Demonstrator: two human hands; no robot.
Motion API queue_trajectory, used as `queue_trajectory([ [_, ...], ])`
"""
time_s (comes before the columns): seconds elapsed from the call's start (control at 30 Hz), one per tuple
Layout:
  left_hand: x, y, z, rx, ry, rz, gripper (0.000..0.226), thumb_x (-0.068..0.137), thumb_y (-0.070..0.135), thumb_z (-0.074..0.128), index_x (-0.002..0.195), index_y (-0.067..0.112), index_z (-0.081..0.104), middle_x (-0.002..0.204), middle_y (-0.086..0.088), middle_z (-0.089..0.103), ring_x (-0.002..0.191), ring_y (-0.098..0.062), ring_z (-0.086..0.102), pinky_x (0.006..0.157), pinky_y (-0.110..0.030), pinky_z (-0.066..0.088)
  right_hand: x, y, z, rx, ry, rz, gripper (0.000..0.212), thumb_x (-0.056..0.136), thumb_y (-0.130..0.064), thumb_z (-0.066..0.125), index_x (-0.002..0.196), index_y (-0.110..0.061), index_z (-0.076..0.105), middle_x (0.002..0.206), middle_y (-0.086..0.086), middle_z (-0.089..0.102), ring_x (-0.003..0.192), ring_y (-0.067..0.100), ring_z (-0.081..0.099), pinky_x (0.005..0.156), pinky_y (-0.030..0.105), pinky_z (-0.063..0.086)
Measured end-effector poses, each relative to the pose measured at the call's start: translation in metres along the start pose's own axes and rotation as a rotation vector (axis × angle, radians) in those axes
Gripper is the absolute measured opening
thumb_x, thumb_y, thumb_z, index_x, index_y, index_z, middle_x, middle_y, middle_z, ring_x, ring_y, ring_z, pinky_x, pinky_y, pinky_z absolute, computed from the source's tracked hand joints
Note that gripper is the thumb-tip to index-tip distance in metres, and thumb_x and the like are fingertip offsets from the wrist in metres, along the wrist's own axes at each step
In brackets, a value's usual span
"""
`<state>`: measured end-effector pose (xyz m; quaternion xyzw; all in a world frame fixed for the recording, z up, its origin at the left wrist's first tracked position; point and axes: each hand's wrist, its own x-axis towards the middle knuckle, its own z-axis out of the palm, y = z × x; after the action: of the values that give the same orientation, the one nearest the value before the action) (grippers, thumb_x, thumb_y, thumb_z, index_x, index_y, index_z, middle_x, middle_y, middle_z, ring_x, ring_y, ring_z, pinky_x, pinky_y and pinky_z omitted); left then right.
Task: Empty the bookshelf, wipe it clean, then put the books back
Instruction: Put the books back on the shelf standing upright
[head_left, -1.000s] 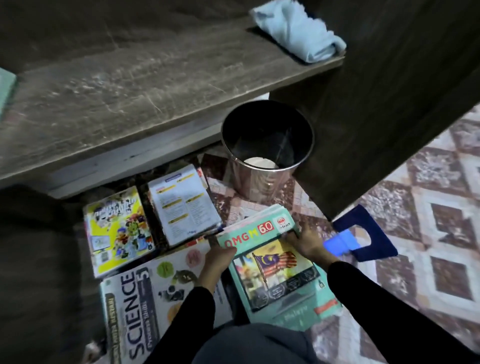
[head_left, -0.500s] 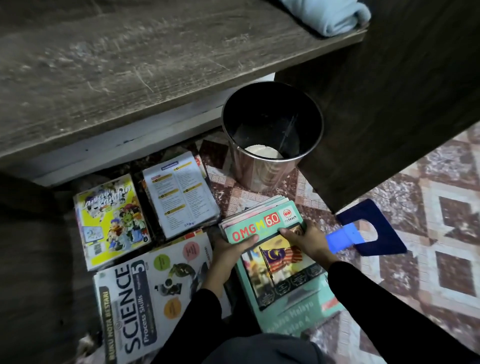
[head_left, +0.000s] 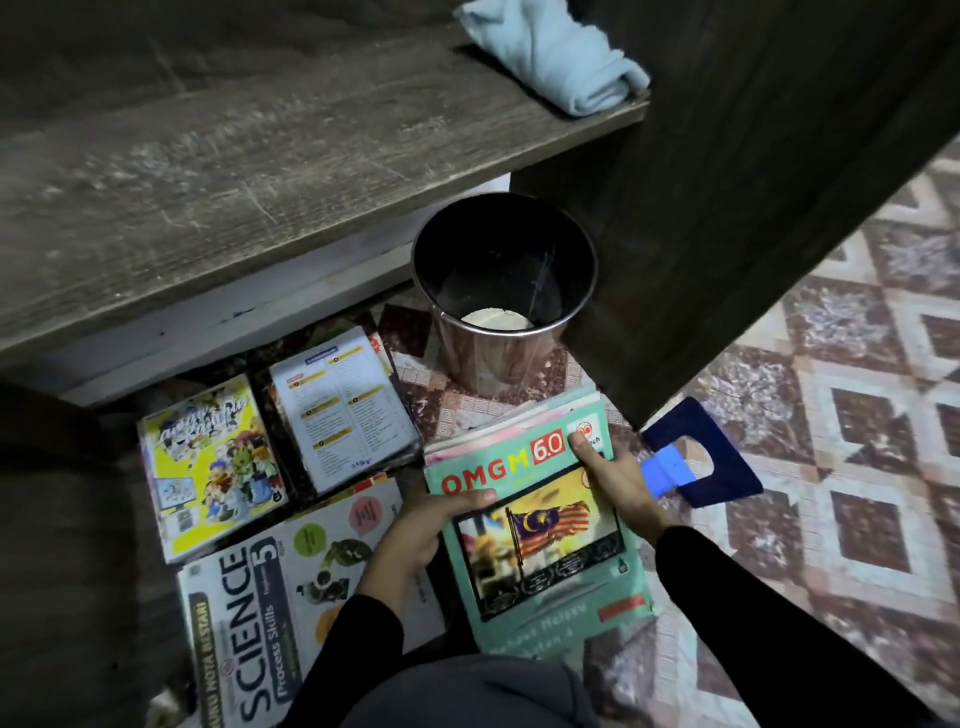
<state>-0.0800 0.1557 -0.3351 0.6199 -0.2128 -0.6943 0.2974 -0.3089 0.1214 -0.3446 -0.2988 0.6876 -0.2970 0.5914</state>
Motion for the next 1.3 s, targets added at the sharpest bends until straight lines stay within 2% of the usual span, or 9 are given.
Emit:
queue_trajectory([
  [0.2,-0.04,0.048,0.005,0.051,0.007,0.214,0.029,0.064,-0.007,0.076,0.087,0.008,0.067,0.077,-0.001,0.073,0.077,-0.017,0.071,0.062,-0.022,0.055,-0.051,-0.029,0.003,0.019,0.214,-0.28,0.057,0.061,-0.062,0.068,0.09,-0.013,0.065,0.081,0.0,0.074,0.069,0.011,0.071,0.068,0.035,0.059],
  [0.47,-0.141,0.153,0.007,0.045,0.0,0.69,0.06,0.039,0.004,0.086,0.095,0.008,0.066,0.088,-0.004,0.074,0.082,-0.018,0.07,0.067,-0.026,0.057,-0.134,-0.146,0.006,0.204,0.274,-0.729,0.052,0.056,-0.072,0.071,0.073,-0.023,0.067,0.074,-0.002,0.071,0.072,0.015,0.069,0.07,0.045,0.058],
  [0.6,-0.194,0.192,-0.003,-0.034,0.129,0.893,0.071,0.058,0.023,0.086,0.12,0.016,0.052,0.103,-0.002,0.07,0.089,-0.013,0.067,0.074,-0.025,0.055,-0.169,-0.209,0.019,0.319,0.196,-0.768,0.058,0.056,-0.071,0.073,0.073,-0.016,0.069,0.074,0.0,0.074,0.072,0.018,0.072,0.075,0.048,0.058],
  [0.77,-0.217,0.165,-0.026,0.142,0.198,0.646,0.103,0.028,0.077,0.077,0.112,0.021,0.06,0.109,-0.003,0.07,0.098,-0.019,0.067,0.093,-0.04,0.05,-0.181,-0.272,0.048,0.403,0.051,-0.656,0.059,0.057,-0.066,0.077,0.081,-0.014,0.069,0.073,0.002,0.074,0.07,0.021,0.073,0.078,0.044,0.058],
  [0.9,-0.215,0.176,-0.019,-0.017,0.371,0.65,0.05,0.065,0.054,0.074,0.097,0.017,0.063,0.109,-0.003,0.067,0.1,-0.022,0.061,0.091,-0.033,0.045,-0.157,-0.313,0.079,0.287,-0.046,-0.572,0.067,0.047,-0.071,0.08,0.083,-0.015,0.067,0.065,-0.004,0.072,0.068,0.02,0.072,0.077,0.04,0.058],
  [0.97,-0.209,0.18,-0.017,-0.128,0.397,0.58,0.065,0.078,0.046,0.069,0.125,0.004,0.052,0.122,-0.003,0.053,0.119,-0.028,0.051,0.099,-0.037,0.038,-0.136,-0.33,0.093,0.129,-0.115,-0.541,0.073,0.044,-0.068,0.08,0.09,-0.011,0.069,0.076,0.003,0.074,0.073,0.026,0.072,0.081,0.046,0.057],
  [1.1,-0.189,0.185,-0.02,-0.24,0.372,0.458,0.103,0.067,0.061,0.068,0.142,-0.001,0.032,0.146,-0.016,0.038,0.132,-0.033,0.038,0.107,-0.044,0.034,-0.129,-0.35,0.112,-0.267,-0.172,-0.531,0.025,0.081,-0.027,0.07,0.094,-0.006,0.062,0.086,0.008,0.071,0.073,0.022,0.069,0.075,0.033,0.057],
  [1.2,-0.181,0.198,-0.034,-0.237,0.357,0.451,0.094,0.07,0.06,0.066,0.14,0.003,0.038,0.148,-0.014,0.037,0.135,-0.031,0.036,0.109,-0.044,0.03,-0.128,-0.361,0.117,-0.429,-0.216,-0.518,0.009,0.087,-0.013,0.06,0.081,-0.01,0.054,0.08,0.006,0.064,0.066,0.017,0.062,0.059,0.025,0.051],
  [1.3,-0.174,0.206,-0.05,-0.224,0.365,0.465,0.086,0.077,0.054,0.065,0.14,0.002,0.039,0.148,-0.014,0.036,0.136,-0.029,0.034,0.108,-0.042,0.029,-0.118,-0.365,0.125,-0.502,-0.283,-0.491,0.006,0.086,-0.006,0.059,0.09,-0.005,0.055,0.091,0.011,0.067,0.078,0.023,0.066,0.072,0.032,0.056],
])
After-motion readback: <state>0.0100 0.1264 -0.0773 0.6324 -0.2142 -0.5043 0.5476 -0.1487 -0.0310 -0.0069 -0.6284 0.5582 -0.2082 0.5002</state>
